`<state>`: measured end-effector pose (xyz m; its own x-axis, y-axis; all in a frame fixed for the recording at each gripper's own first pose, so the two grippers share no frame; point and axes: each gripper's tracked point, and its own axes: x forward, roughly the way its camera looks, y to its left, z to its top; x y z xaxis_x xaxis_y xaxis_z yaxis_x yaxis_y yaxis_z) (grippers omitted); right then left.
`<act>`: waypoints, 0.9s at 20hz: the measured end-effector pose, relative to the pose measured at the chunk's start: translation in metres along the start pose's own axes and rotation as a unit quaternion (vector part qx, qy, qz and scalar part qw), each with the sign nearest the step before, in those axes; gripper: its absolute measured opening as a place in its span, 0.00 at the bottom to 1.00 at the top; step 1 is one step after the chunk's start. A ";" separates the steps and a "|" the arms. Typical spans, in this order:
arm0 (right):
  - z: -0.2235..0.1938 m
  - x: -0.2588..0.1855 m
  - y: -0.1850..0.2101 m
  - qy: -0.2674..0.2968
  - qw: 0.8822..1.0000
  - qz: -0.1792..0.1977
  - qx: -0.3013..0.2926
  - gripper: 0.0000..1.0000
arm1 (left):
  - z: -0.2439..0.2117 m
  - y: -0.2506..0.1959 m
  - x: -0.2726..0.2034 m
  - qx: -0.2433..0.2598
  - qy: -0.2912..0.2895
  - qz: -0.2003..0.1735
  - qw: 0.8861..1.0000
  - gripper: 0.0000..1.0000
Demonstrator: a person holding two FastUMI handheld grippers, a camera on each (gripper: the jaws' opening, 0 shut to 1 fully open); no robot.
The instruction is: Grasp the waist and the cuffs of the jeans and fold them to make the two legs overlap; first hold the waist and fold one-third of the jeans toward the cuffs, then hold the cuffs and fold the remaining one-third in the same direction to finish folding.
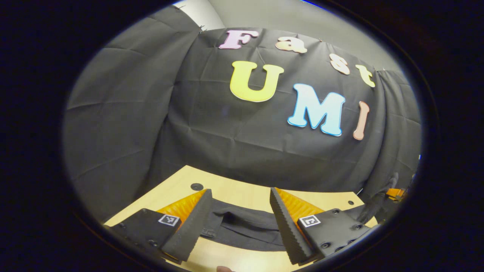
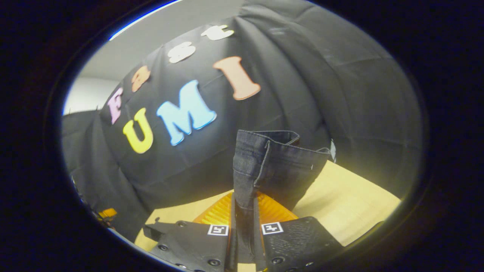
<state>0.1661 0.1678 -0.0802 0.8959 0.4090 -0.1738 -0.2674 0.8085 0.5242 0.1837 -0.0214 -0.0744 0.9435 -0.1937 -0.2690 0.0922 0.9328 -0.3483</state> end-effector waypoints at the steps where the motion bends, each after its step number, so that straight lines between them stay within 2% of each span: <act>1: -0.007 0.005 0.014 0.002 1.000 0.010 -0.025 0.17 | -0.001 0.000 -0.002 -0.001 0.001 -0.002 1.000 1.00; 4: -0.053 0.015 0.055 0.047 0.996 0.041 -0.070 0.16 | -0.006 0.006 -0.003 -0.007 0.005 -0.003 1.000 0.99; 6: -0.097 0.023 0.074 0.087 0.988 0.056 -0.114 0.16 | -0.011 0.014 -0.007 -0.006 0.010 -0.001 1.000 1.00; 8: -0.124 0.031 0.085 0.112 0.980 0.076 -0.148 0.16 | -0.015 0.022 -0.008 -0.004 0.014 0.004 1.000 0.99; 12: -0.147 0.039 0.101 0.124 0.966 0.114 -0.194 0.16 | -0.021 0.033 -0.010 -0.010 0.020 0.013 1.000 0.99; 17: -0.153 0.032 0.106 0.111 0.953 0.165 -0.228 0.17 | -0.037 0.042 -0.008 -0.016 0.032 0.026 0.999 0.99; 18: -0.160 0.030 0.115 0.109 0.948 0.183 -0.234 0.22 | -0.040 0.043 -0.008 -0.019 0.035 0.028 0.999 1.00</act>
<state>0.1058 0.3411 -0.1585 0.6310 0.7357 -0.2462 -0.7211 0.6733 0.1634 0.1678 0.0083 -0.1231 0.9225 -0.1630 -0.3500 0.0265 0.9311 -0.3637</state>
